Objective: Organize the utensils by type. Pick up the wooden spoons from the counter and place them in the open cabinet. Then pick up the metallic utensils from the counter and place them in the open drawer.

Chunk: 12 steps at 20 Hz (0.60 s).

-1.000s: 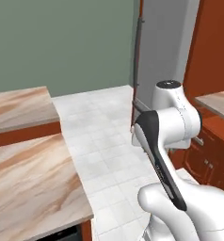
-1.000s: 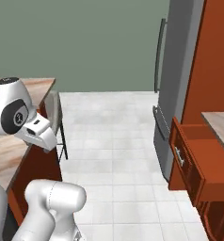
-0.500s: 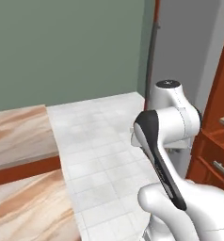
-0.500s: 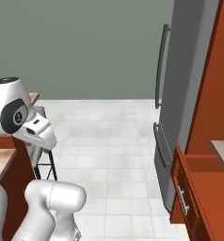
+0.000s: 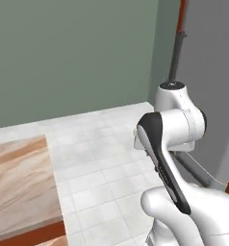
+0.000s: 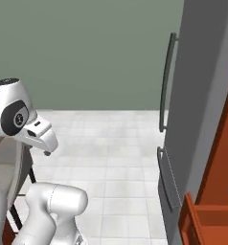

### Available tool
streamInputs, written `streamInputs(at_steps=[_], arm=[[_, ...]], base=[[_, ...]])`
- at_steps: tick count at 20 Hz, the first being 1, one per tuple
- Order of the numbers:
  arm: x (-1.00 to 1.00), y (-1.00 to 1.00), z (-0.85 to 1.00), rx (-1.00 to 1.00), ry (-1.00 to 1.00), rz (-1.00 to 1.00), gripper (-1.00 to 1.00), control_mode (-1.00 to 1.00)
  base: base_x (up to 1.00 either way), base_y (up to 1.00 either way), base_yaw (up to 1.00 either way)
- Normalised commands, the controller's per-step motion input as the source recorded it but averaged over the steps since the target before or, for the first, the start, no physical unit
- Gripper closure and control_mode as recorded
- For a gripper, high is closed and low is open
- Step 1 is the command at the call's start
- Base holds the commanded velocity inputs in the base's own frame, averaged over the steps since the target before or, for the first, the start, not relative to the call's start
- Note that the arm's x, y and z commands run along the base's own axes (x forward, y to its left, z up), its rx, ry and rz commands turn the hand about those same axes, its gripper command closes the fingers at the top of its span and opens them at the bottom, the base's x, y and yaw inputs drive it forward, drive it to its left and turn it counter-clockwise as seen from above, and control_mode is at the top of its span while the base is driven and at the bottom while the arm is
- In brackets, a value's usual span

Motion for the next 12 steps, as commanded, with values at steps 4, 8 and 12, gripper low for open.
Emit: streamInputs(at_steps=[4, 8, 12], arm=[[0.00, 0.00, 0.00, 0.00, 0.00, 0.00, -1.00, 1.00], [0.00, 0.00, 0.00, 0.00, 0.00, 0.00, -1.00, 1.00], [0.00, 0.00, 0.00, 0.00, 0.00, 0.00, -1.00, 1.00]], base=[[0.98, -0.09, 0.16], [0.94, -0.10, 0.48], [0.95, -0.08, 0.50]])
